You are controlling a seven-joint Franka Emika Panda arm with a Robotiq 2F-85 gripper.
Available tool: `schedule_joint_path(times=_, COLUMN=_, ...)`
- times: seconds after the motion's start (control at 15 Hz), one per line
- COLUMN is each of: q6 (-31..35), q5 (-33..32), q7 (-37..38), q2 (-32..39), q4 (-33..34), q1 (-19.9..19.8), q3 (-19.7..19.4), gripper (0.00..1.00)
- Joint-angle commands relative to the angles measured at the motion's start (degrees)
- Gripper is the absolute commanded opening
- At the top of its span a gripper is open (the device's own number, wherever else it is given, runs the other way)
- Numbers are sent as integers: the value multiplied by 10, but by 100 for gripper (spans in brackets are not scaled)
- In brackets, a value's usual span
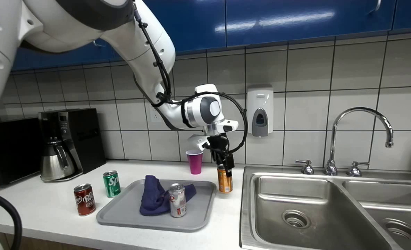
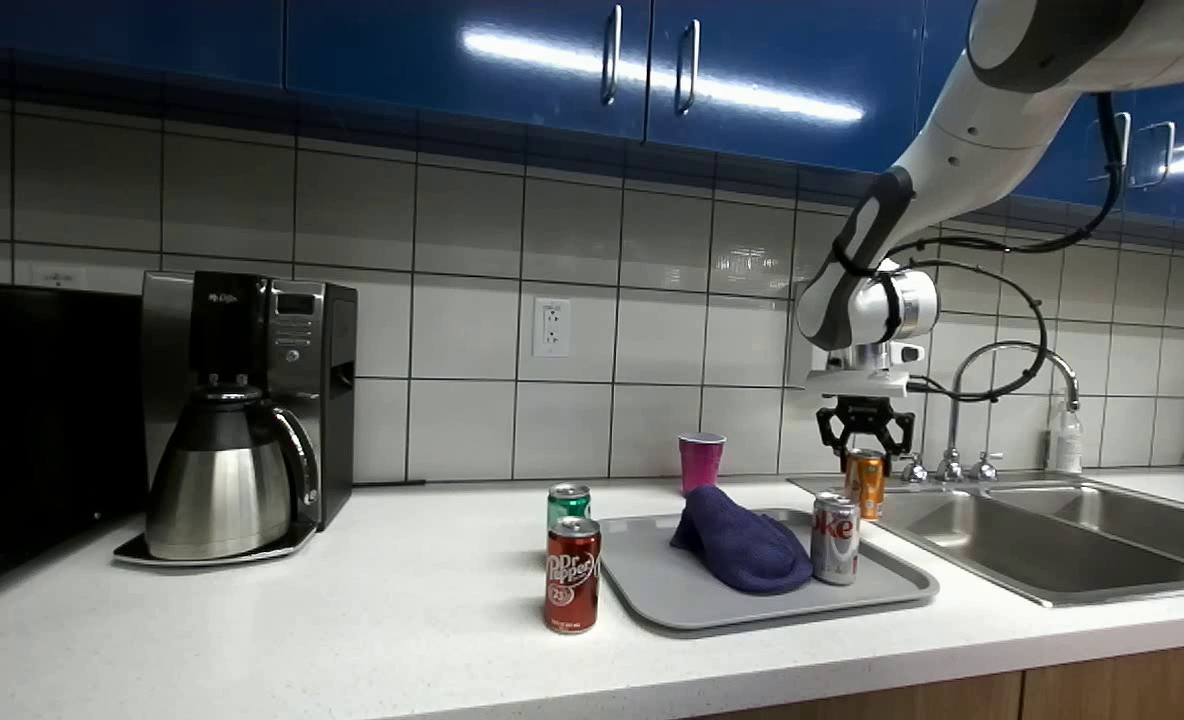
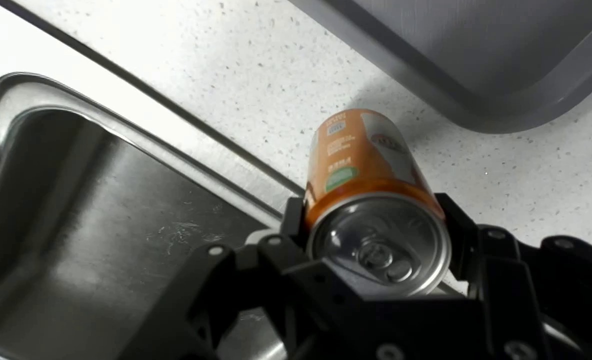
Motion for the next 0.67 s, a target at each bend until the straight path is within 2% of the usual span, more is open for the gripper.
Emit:
schedule_joint_path(times=0.0, q6=-16, q5=13, q7=2, q2=20, q4=33, q1=-8, q3=0, gripper=39)
schedule_joint_path(times=0.6, q6=-20, q5=24, q7=2, q2=42, q4=52, q1=-11, q3=-1, gripper=39)
